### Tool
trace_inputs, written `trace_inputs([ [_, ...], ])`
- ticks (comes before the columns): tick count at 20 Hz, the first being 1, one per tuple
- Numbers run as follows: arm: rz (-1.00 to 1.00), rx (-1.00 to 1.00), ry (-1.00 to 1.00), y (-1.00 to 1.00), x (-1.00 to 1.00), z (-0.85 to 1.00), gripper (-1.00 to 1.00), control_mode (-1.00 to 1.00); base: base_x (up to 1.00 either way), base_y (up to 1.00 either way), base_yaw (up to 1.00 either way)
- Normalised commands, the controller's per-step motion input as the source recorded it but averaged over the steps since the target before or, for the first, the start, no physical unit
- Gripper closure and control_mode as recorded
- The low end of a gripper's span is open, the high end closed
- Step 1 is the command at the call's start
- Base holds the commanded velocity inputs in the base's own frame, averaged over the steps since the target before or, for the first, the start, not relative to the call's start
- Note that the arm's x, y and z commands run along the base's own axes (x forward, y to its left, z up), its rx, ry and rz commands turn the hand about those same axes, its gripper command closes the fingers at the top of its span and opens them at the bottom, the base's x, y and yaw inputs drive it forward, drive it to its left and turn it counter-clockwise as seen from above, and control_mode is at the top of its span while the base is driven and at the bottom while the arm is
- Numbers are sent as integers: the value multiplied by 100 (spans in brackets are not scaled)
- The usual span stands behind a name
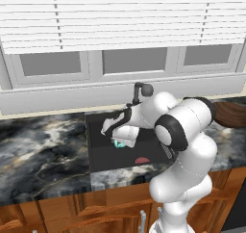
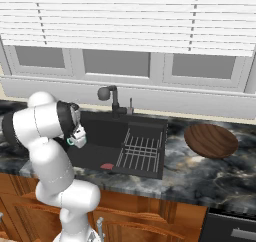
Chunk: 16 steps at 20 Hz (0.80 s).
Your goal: Pick the mug and place it in the sink. Pick the bowl and place it in the open cabinet and then close the cabinet.
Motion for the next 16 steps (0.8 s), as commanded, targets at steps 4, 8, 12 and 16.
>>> trace_inputs([
  [4,0,0,0,-2,19,-43,100,-100,0,0,0],
  [8,0,0,0,0,15,-40,100,-100,0,0,0],
  [12,0,0,0,-3,14,-35,100,-100,0,0,0],
  [16,0,0,-2,0,19,-31,100,-100,0,0,0],
])
